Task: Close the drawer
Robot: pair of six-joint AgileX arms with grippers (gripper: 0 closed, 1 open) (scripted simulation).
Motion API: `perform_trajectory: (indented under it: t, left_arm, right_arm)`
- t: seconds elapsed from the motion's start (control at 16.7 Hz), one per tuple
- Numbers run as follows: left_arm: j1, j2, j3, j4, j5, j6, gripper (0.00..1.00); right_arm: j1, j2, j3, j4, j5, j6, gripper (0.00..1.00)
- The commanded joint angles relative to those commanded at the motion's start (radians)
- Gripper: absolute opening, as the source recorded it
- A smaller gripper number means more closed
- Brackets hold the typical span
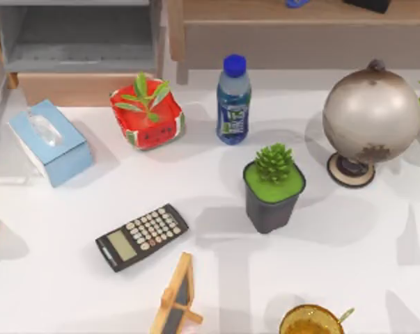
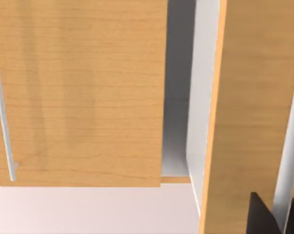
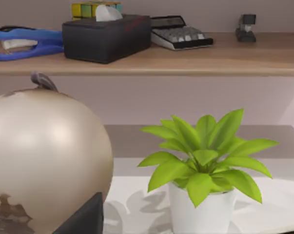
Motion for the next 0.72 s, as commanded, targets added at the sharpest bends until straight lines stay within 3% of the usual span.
perform_trajectory:
  t: [0.48, 0.72]
  left_arm:
    - [-0.113, 0.087, 0.208, -0.114, -0.112, -0.004, 0.0]
    - [-0.115, 0.091, 0.214, -0.125, -0.118, -0.006, 0.0]
  right_arm:
    - [0.0, 0.0, 0.0, 0.0, 0.0, 0.0, 1.0]
    - [0.0, 0.0, 0.0, 0.0, 0.0, 0.0, 1.0]
